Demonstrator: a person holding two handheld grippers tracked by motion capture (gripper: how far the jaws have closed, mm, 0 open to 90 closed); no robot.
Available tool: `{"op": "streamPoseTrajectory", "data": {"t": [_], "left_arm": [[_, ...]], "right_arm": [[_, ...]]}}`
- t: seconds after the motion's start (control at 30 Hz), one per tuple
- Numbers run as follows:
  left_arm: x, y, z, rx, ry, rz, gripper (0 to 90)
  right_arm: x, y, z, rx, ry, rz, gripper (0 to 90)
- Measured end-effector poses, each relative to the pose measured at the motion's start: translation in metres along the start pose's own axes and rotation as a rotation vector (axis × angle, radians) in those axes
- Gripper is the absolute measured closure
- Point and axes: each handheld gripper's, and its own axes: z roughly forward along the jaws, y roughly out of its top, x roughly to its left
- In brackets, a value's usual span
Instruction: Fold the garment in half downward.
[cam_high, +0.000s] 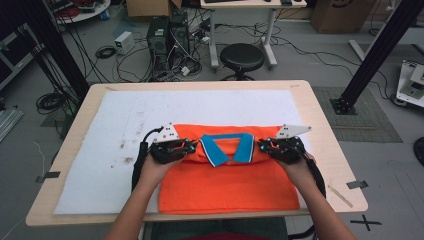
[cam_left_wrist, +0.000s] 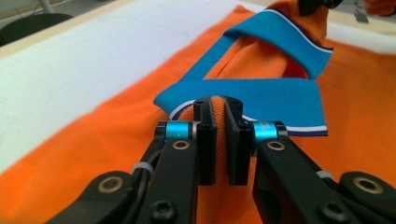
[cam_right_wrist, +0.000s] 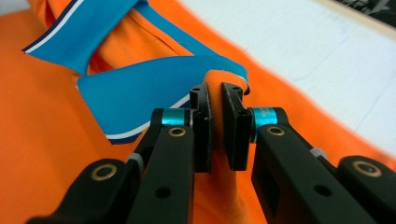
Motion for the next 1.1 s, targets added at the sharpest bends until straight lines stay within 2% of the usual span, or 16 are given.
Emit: {"op": "streamPoseTrajectory", "data": {"t": [0.27,0.37,0.47,0.63,0.67,0.9,1.0,1.1], "left_arm": [[-0.014,-0.025,-0.001,0.05,-0.034,-0.018,83.5],[-0.015,-0.029,-0.002,0.055,-0.024,-0.031,81.0],[-0.012,-0.026,-0.004,0.035,-0.012,-0.052,73.3],[-0.008,-0.018,-0.006,-0.007,-0.001,-0.11,48.9],[-0.007,-0.016,-0.006,-0.013,0.0,-0.115,46.6],[-0.001,-0.002,0.008,-0.019,0.01,-0.131,39.9],[0.002,0.001,0.017,-0.01,0.022,-0.138,39.2],[0.005,0.003,0.025,-0.002,0.014,-0.153,37.6]], "right_arm": [[0.016,-0.026,-0.012,0.011,0.032,-0.006,83.7],[0.018,-0.029,-0.013,0.005,0.042,-0.014,82.3],[0.018,-0.03,-0.012,-0.008,0.045,-0.002,78.5],[0.015,-0.029,-0.015,-0.025,0.055,0.016,63.6],[0.014,-0.028,-0.016,-0.026,0.068,0.018,61.7],[0.004,-0.014,-0.016,-0.053,0.049,0.041,56.7],[-0.003,-0.008,-0.009,-0.05,0.046,0.061,55.2],[-0.008,-0.004,0.002,-0.031,0.059,0.066,52.0]]}}
